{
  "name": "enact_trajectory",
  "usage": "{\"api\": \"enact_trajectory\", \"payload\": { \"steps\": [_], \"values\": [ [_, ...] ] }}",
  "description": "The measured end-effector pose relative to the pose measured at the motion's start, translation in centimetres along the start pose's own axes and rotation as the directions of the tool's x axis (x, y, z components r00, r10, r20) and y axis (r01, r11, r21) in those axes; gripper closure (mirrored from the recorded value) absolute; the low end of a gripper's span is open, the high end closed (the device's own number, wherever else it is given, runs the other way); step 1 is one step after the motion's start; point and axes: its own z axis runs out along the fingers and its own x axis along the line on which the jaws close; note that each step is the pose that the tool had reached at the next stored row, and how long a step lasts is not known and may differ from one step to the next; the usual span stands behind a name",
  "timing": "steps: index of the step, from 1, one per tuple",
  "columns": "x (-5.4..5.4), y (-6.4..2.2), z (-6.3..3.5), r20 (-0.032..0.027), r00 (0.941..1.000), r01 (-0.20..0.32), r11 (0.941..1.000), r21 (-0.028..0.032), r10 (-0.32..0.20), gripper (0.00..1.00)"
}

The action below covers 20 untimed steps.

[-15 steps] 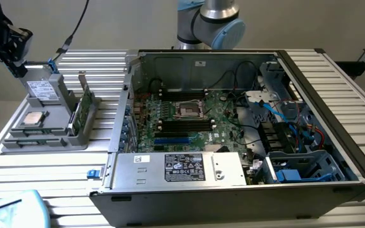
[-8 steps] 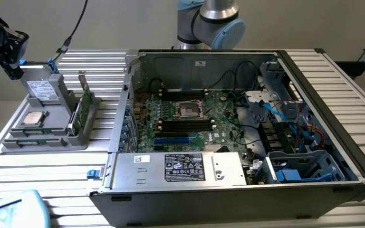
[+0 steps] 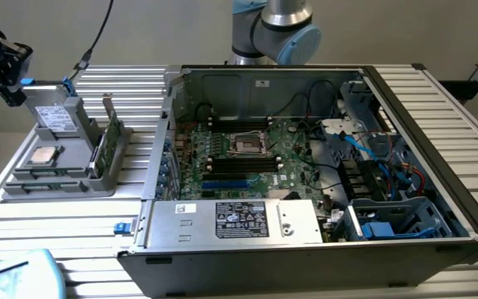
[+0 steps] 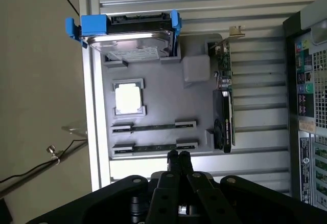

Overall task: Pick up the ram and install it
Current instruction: 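Reach for the ram, then pick up the ram and move it above insertion slot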

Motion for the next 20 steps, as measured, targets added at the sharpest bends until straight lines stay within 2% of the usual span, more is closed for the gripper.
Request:
{"api": "enact_trajectory", "payload": {
  "steps": [14,20],
  "values": [
    [0.01,-0.01,0.0,-0.0004,1.0,0.003,1.0,0.0002,-0.003,0.89],
    [0.01,-0.01,0.09,-0.0023,0.9992,0.041,0.9992,0.0005,-0.041,0.89]
  ]
}}
